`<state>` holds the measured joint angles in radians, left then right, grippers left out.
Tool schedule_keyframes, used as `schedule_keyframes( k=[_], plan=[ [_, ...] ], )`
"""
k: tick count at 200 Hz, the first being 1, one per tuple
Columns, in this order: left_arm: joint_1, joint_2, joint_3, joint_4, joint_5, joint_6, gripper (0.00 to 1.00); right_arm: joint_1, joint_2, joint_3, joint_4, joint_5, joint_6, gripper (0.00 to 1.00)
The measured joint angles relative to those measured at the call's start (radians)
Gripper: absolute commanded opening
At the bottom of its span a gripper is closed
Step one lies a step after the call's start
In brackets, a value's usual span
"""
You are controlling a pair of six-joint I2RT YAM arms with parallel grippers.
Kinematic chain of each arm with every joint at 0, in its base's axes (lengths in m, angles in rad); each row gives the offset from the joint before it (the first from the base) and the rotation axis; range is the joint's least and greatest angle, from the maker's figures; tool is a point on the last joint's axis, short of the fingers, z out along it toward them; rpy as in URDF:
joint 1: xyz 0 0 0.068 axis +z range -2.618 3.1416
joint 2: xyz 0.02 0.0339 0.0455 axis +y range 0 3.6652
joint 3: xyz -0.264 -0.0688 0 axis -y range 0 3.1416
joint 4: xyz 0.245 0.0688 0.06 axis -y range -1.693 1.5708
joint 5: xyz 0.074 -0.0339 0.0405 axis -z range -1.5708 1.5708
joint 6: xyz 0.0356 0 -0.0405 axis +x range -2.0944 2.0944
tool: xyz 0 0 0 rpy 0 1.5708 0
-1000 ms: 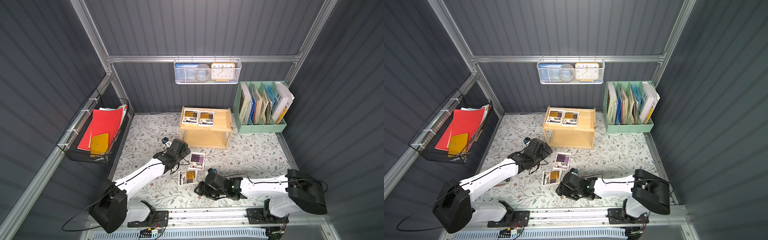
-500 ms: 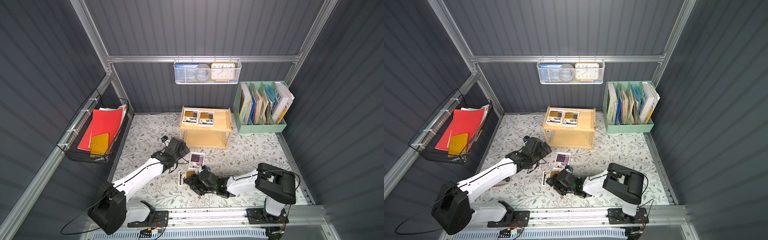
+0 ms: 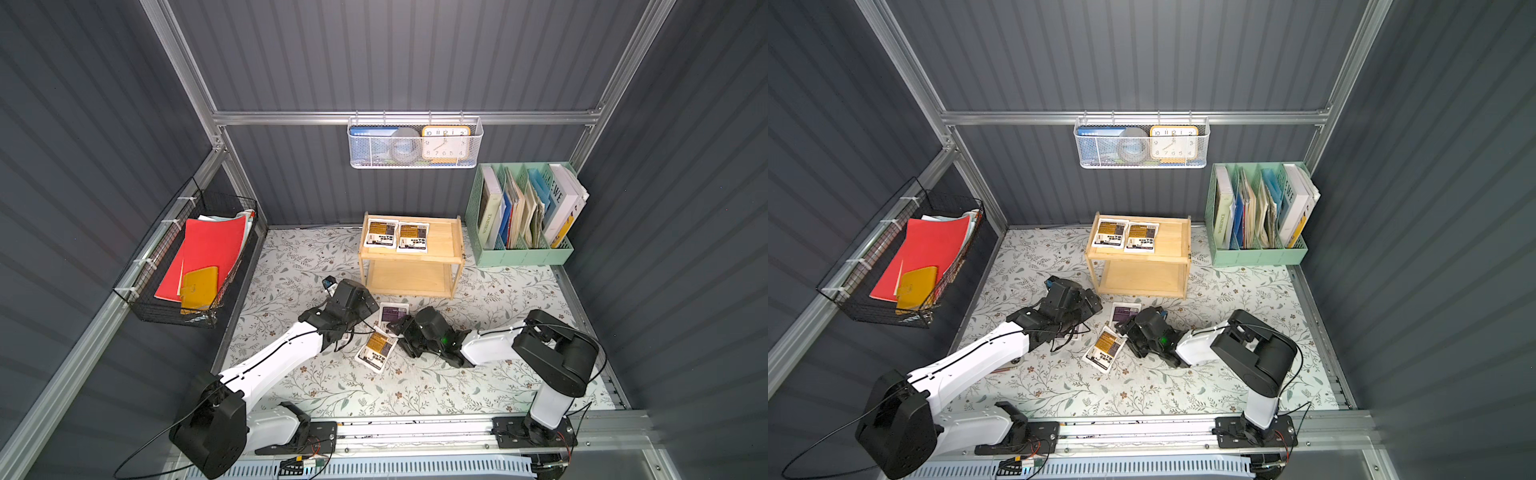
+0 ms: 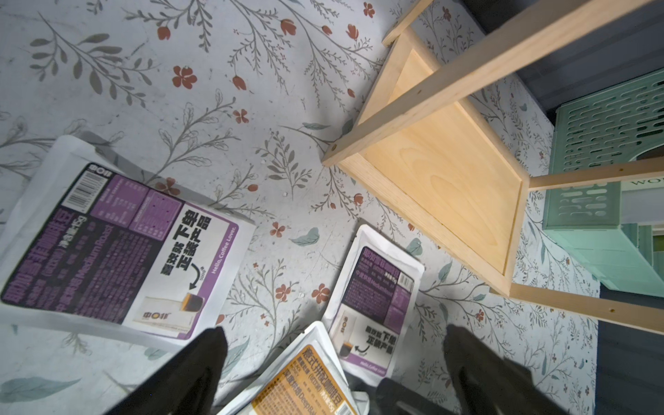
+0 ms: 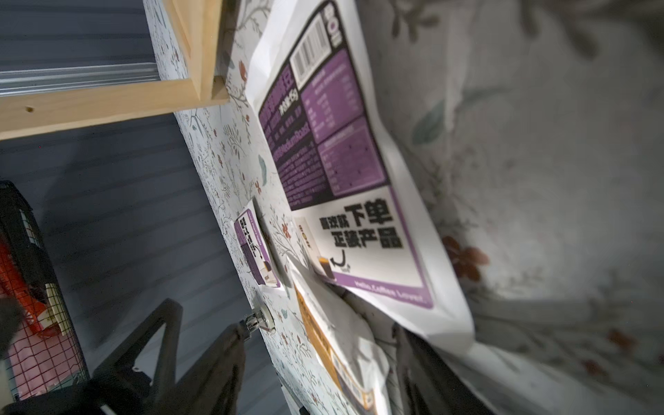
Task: Place the bagged coffee beans on the shelf by color
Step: Adjust the bagged coffee beans at the center of the board.
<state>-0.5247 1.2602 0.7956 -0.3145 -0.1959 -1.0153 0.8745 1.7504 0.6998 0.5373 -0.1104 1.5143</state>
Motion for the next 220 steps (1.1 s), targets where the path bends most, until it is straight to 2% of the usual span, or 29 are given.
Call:
schedule_keyframes(
  k=[40, 114, 157, 220],
  plan=[
    [0.000, 0.000, -0.072, 0.027, 0.046, 0.013, 1.00, -0.003, -0.146, -0.013, -0.130, -0.029, -0.080, 0.69],
    [-0.022, 0.048, -0.150, 0.116, 0.106, 0.015, 1.00, 0.017, -0.512, -0.206, -0.403, -0.031, -0.153, 0.70],
    [-0.097, 0.101, -0.161, 0.161, 0.111, 0.006, 1.00, 0.032, -0.685, -0.235, -0.546, -0.016, -0.170, 0.70],
    [-0.211, 0.097, -0.222, 0.230, 0.106, -0.076, 1.00, 0.035, -0.803, -0.275, -0.646, 0.004, -0.169, 0.70]
  ],
)
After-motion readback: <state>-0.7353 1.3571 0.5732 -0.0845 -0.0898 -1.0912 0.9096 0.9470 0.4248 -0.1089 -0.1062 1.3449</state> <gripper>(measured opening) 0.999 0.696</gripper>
